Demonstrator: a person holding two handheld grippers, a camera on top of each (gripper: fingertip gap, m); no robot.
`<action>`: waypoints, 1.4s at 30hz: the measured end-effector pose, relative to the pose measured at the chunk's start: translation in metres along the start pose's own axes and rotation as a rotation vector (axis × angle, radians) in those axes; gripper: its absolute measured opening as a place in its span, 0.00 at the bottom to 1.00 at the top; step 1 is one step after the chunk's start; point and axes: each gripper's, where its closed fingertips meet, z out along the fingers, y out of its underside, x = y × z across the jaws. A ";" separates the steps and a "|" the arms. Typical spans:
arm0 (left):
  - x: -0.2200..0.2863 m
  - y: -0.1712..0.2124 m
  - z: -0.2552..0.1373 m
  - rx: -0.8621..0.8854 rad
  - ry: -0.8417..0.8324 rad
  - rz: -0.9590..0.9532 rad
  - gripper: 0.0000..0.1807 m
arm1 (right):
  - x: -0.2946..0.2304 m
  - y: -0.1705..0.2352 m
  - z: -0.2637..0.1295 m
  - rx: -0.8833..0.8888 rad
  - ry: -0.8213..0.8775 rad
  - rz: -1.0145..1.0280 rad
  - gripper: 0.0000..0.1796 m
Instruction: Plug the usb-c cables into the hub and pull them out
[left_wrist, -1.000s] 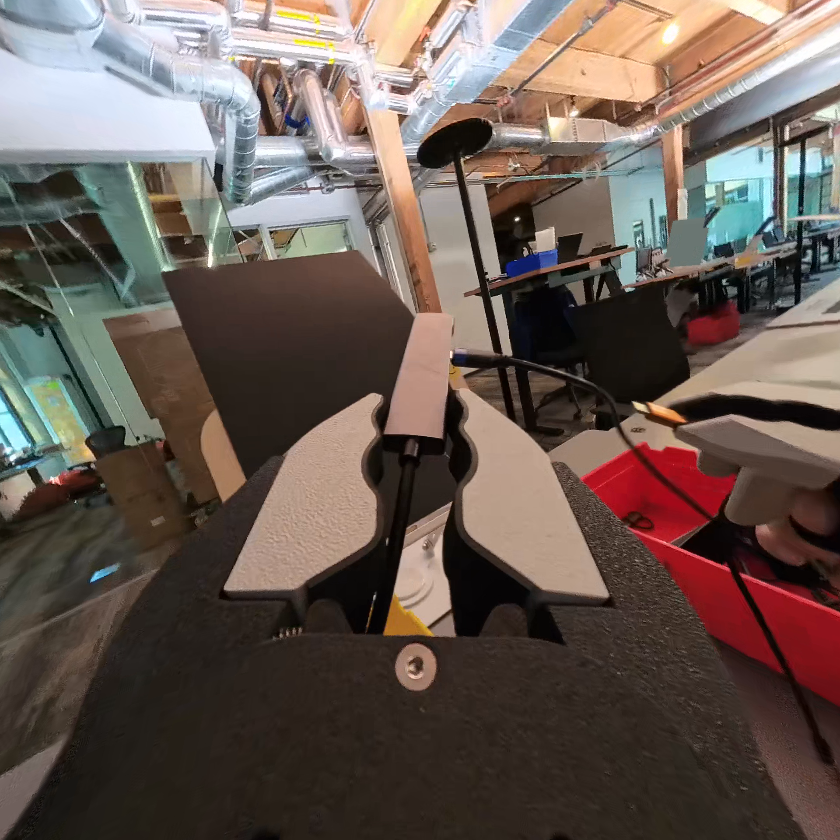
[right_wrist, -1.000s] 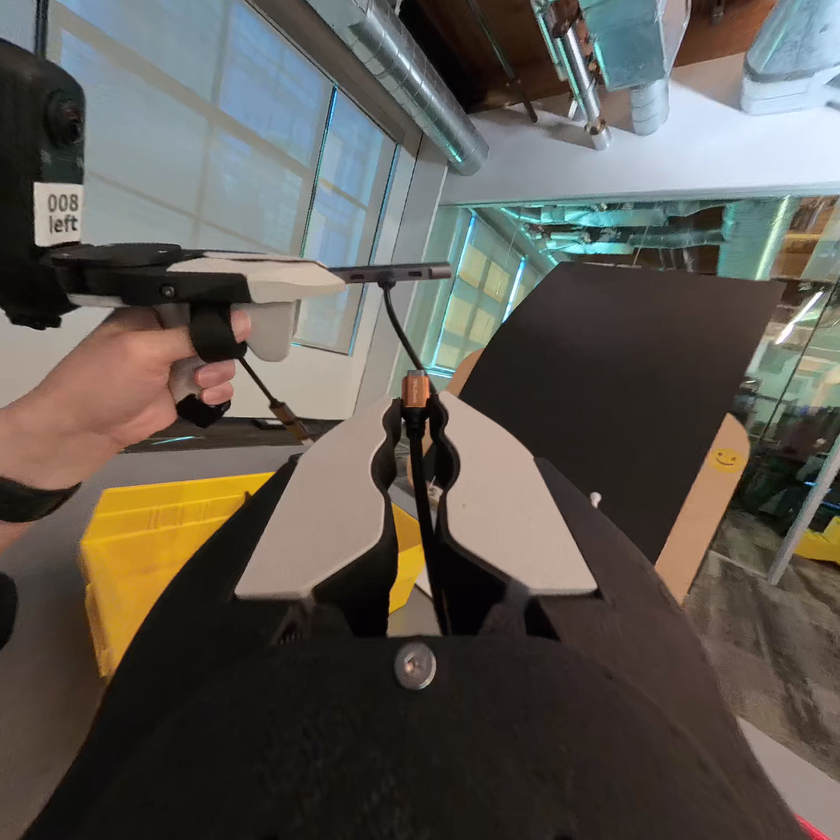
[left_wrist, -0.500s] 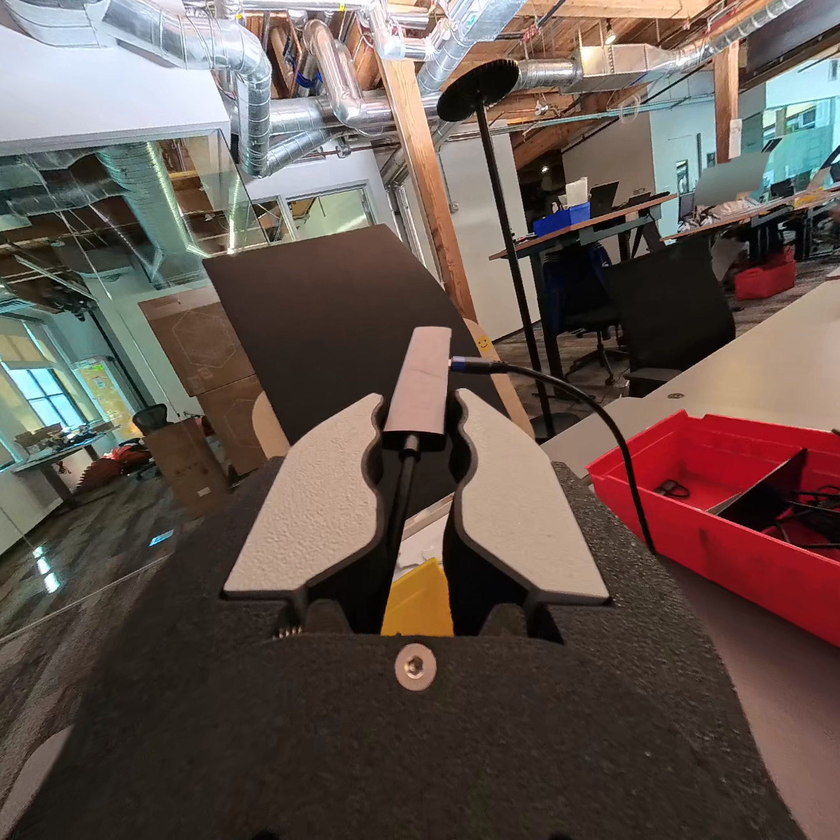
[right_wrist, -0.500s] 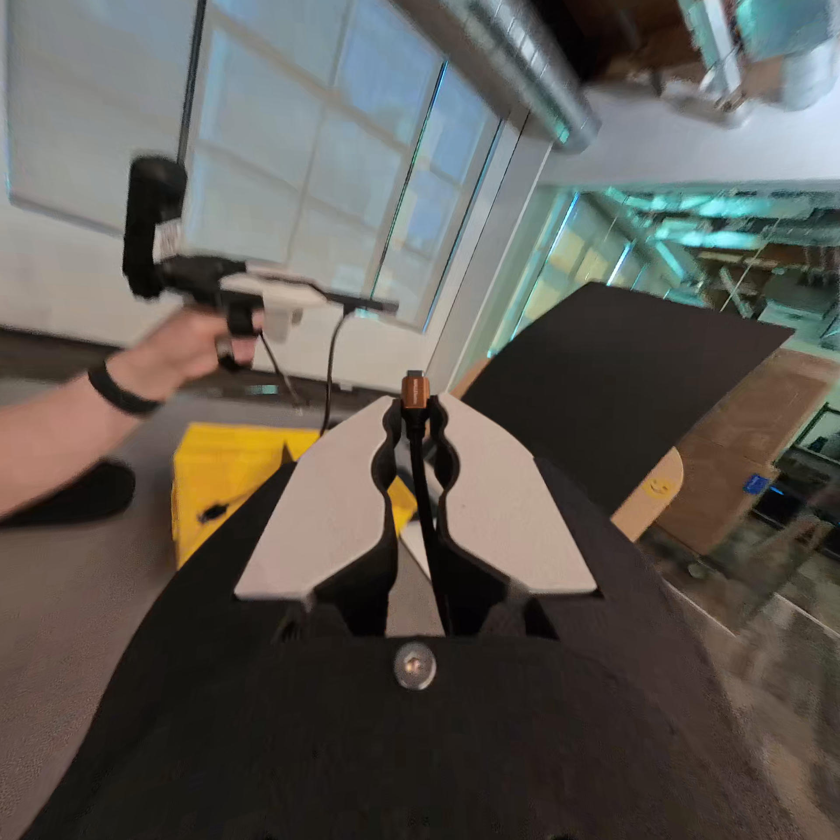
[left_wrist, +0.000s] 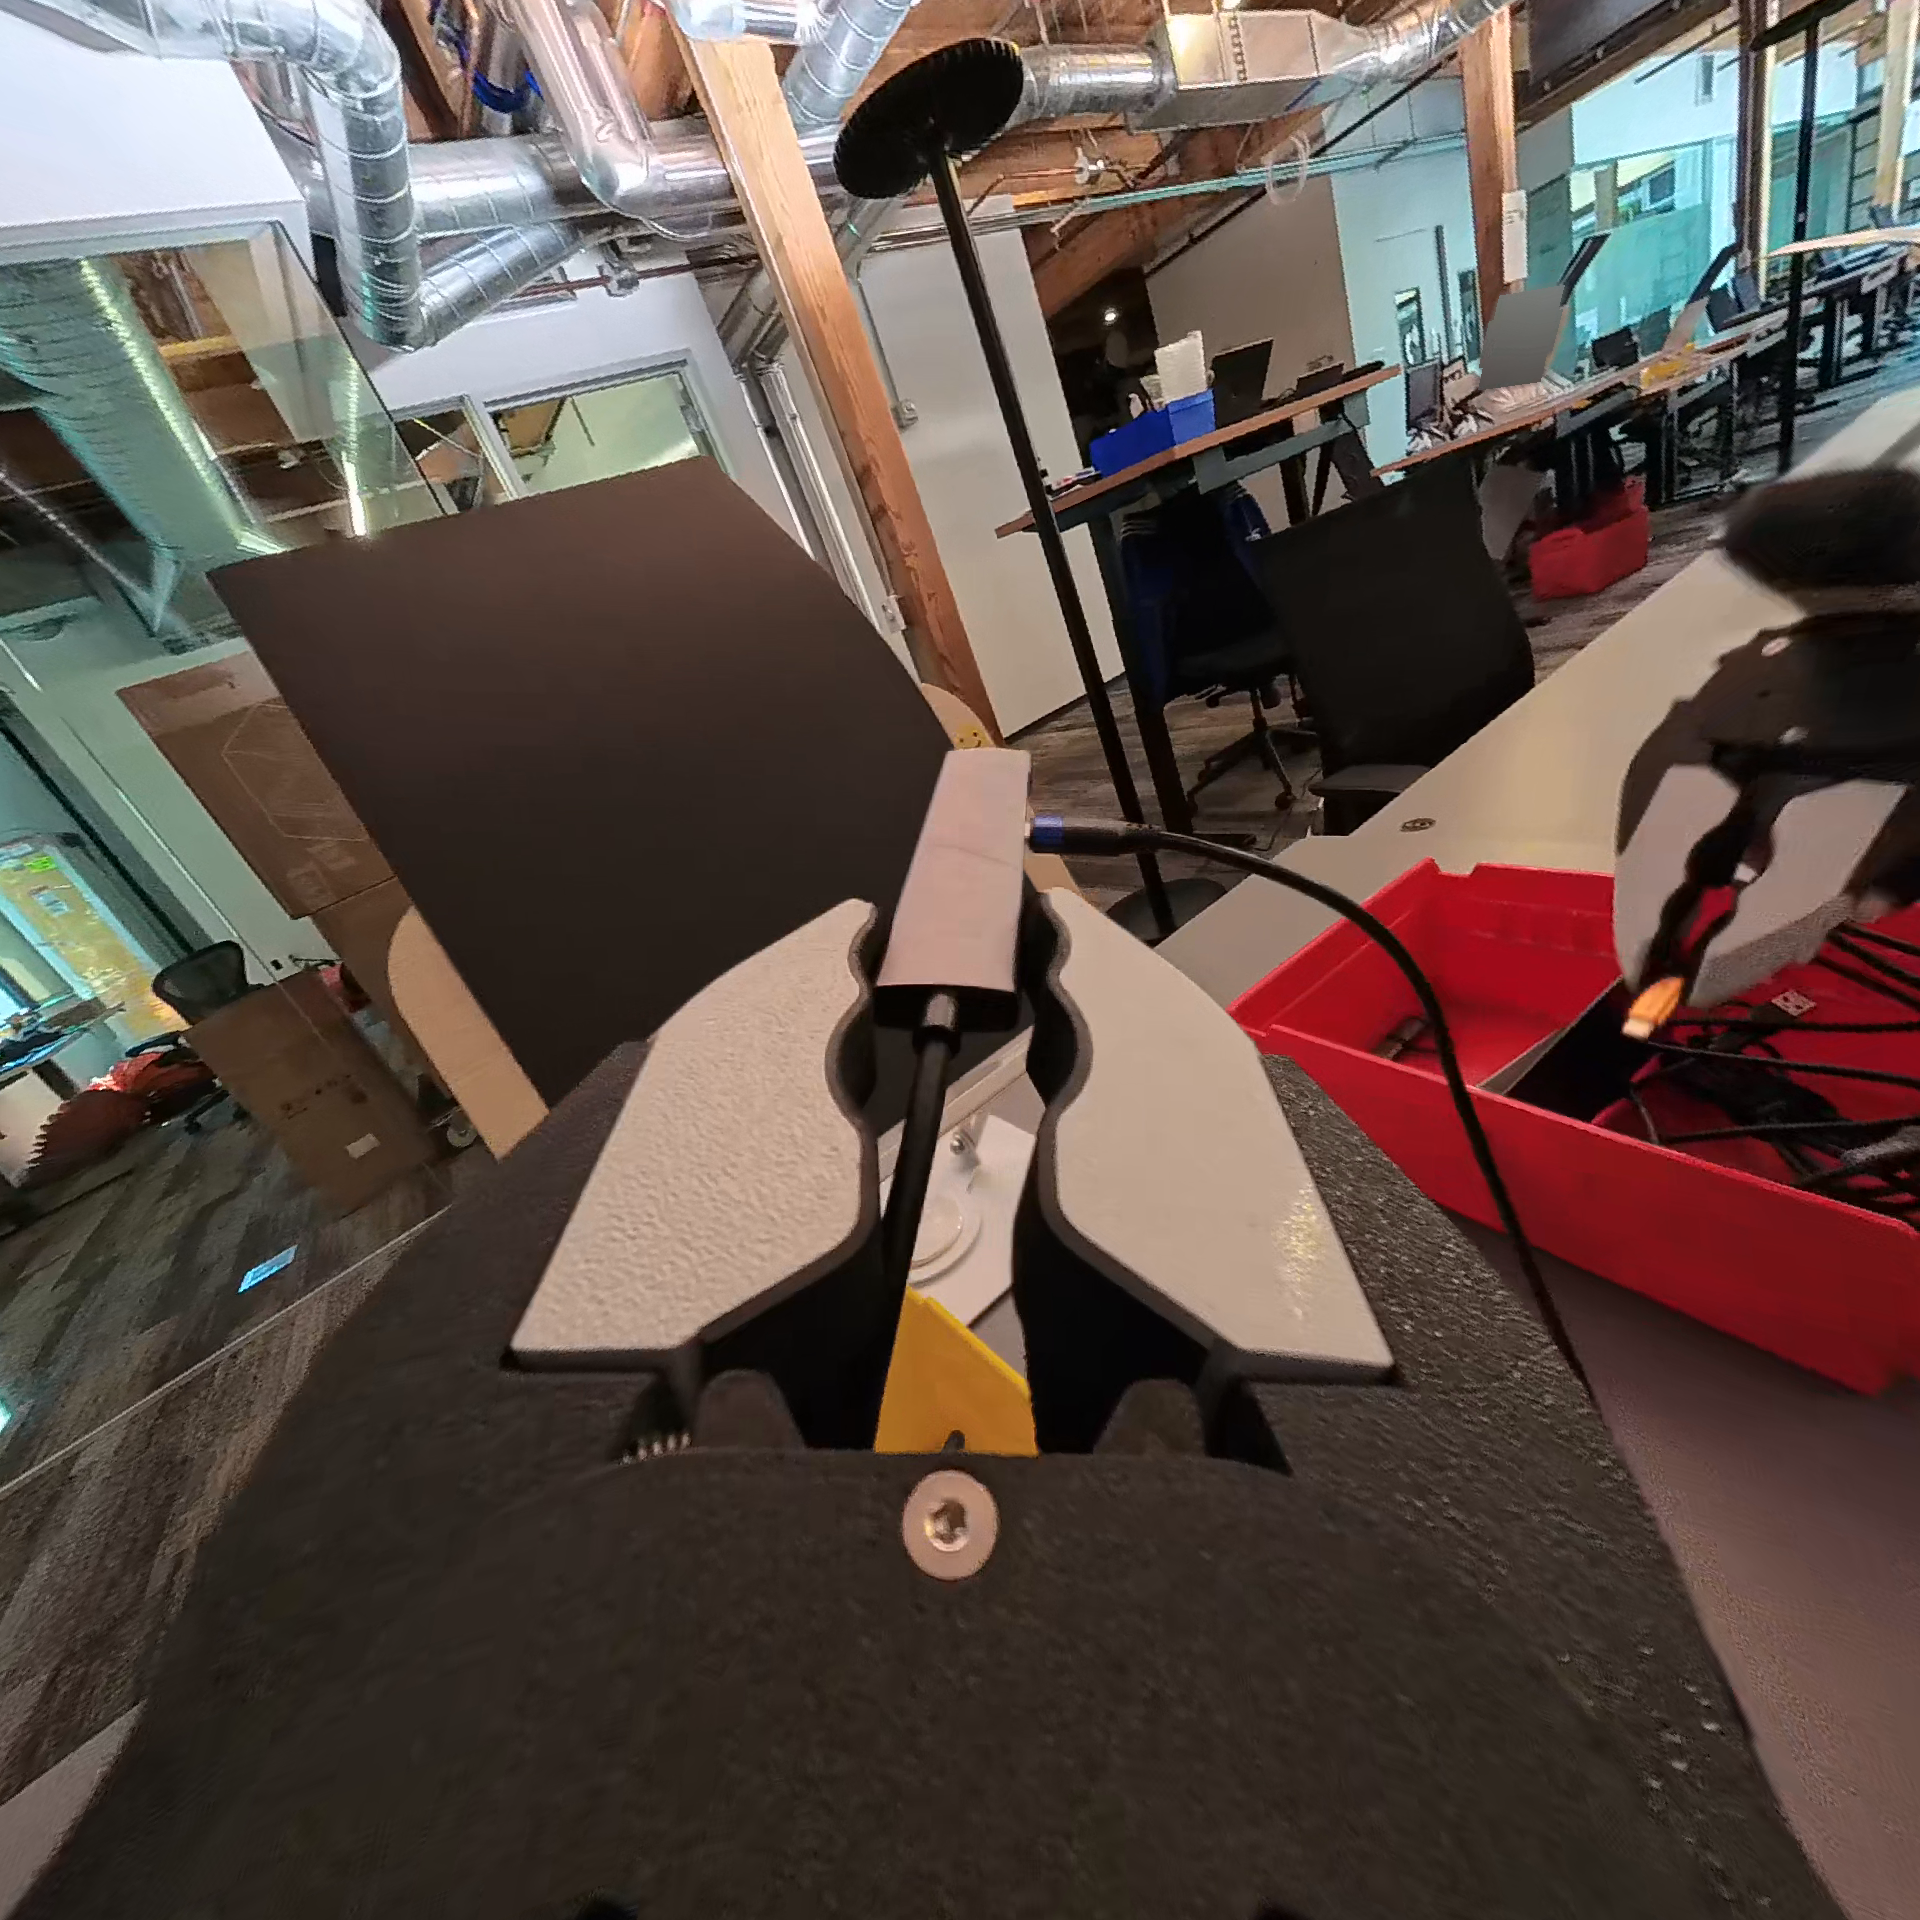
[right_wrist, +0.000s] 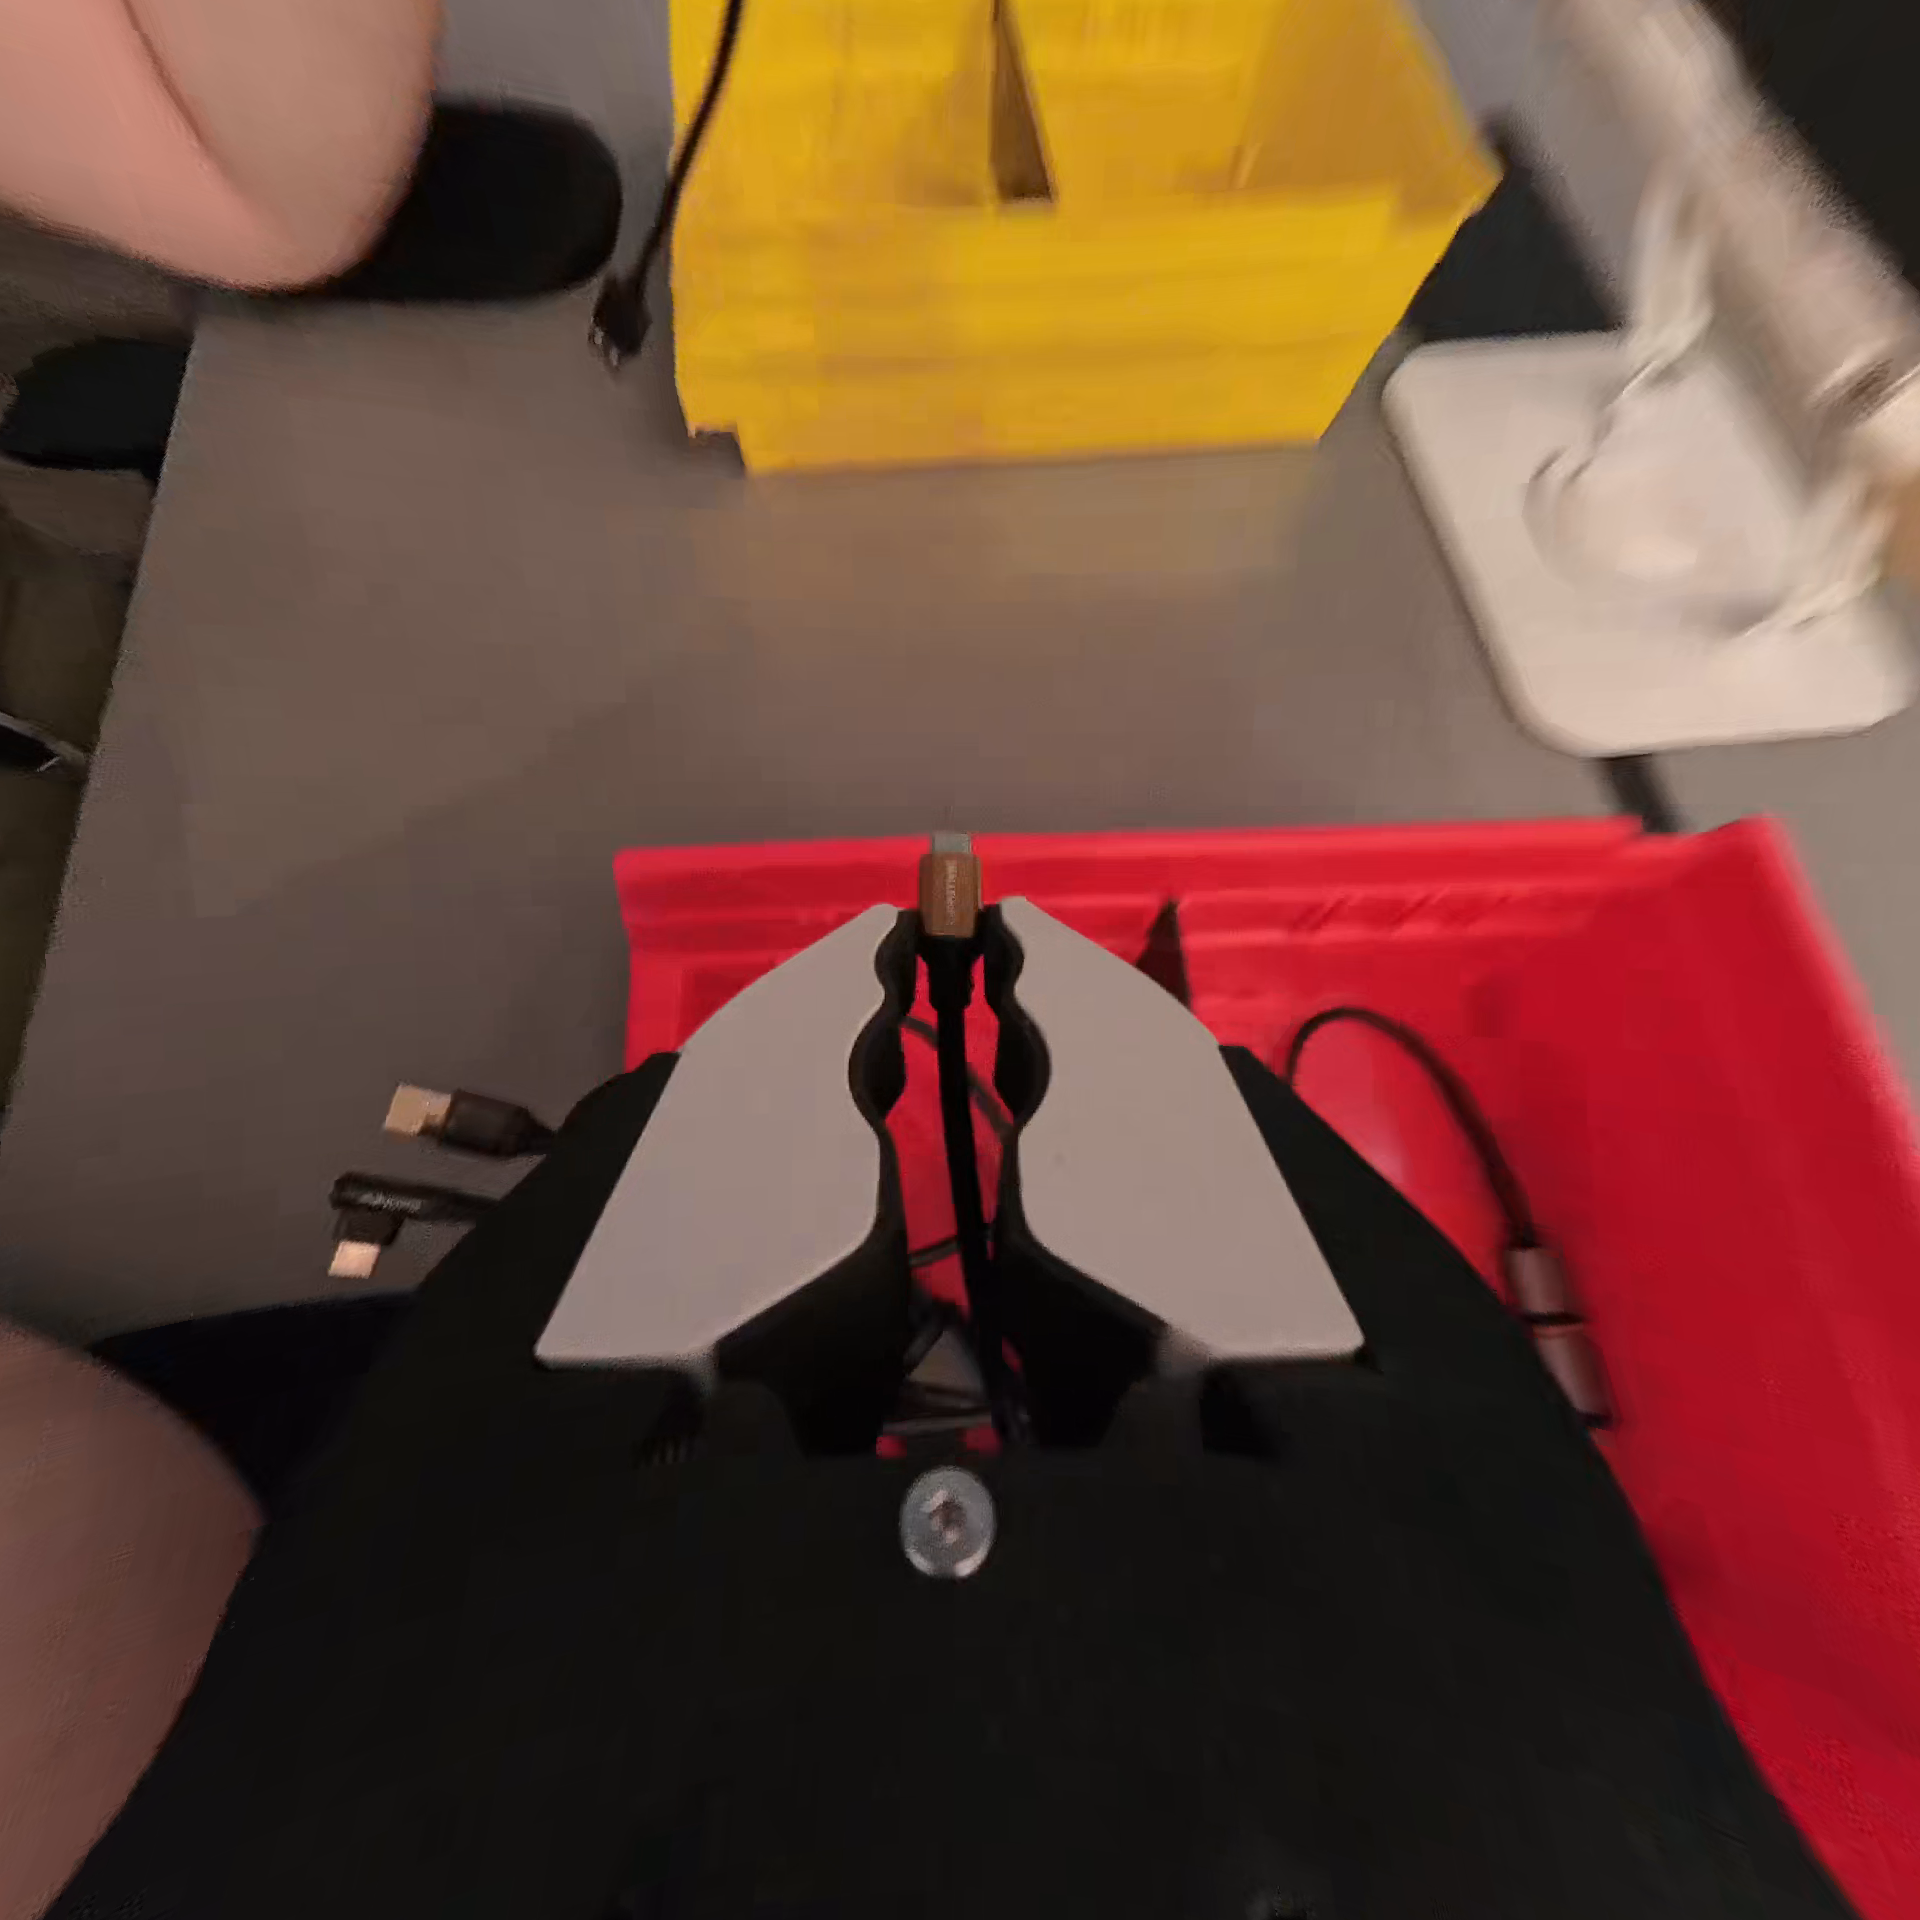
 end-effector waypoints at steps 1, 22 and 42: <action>0.003 0.001 0.001 -0.005 0.010 0.000 0.13 | -0.002 0.012 0.008 -0.048 -0.042 0.033 0.08; 0.014 0.007 0.008 -0.038 0.052 0.002 0.13 | -0.018 -0.038 -0.114 -0.051 0.704 0.046 0.18; -0.003 -0.024 -0.021 0.066 0.078 -0.110 0.13 | -0.099 0.145 -0.046 -0.302 0.714 0.875 0.06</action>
